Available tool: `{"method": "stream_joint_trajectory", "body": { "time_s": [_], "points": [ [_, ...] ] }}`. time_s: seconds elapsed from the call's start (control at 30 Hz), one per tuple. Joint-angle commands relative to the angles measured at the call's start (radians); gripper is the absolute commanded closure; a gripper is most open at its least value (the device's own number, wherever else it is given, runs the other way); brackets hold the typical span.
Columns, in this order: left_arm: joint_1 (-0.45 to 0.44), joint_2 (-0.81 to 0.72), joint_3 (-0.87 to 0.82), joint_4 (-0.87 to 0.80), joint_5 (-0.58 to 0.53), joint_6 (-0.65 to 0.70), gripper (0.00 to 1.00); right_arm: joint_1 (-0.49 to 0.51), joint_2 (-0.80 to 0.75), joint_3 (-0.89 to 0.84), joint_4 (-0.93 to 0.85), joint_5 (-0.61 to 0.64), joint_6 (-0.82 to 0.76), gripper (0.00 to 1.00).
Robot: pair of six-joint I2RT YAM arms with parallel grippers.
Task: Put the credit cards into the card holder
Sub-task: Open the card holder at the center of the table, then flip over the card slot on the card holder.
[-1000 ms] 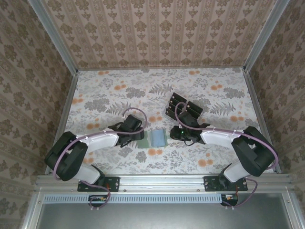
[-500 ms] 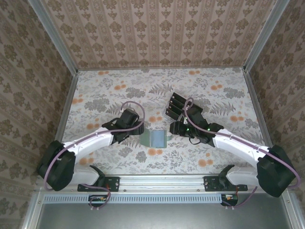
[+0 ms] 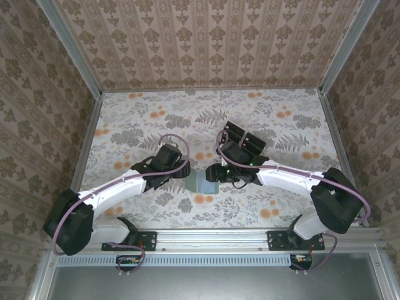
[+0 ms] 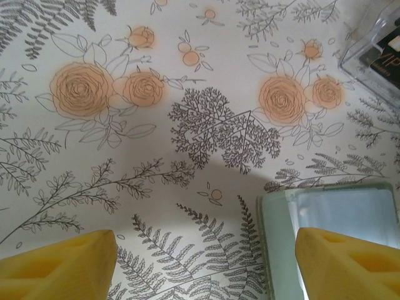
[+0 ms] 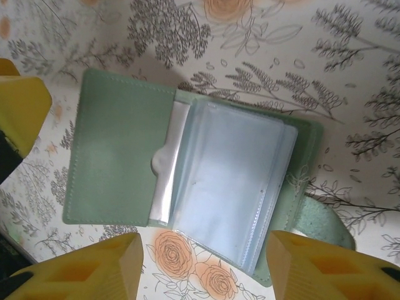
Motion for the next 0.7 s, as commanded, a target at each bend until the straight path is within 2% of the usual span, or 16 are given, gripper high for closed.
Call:
{"method": "stream_joint_trajectory", "body": {
  "time_s": [0.0, 0.17, 0.37, 0.67],
  "points": [
    [-0.01, 0.031, -0.02, 0.007, 0.006, 0.023, 0.23, 0.009, 0.036, 0.035, 0.027, -0.03, -0.009, 0.46],
    [-0.028, 0.065, -0.038, -0.024, -0.032, -0.015, 0.26, 0.014, 0.089, 0.046, 0.042, -0.027, -0.007, 0.48],
    [-0.041, 0.103, -0.077, -0.01, -0.045, -0.057, 0.35, 0.014, 0.15, 0.061, 0.054, -0.012, -0.013, 0.5],
    [-0.045, 0.144, -0.115, 0.033, -0.061, -0.078, 0.36, 0.014, 0.2, 0.054, 0.062, 0.002, -0.009, 0.48]
  ]
}}
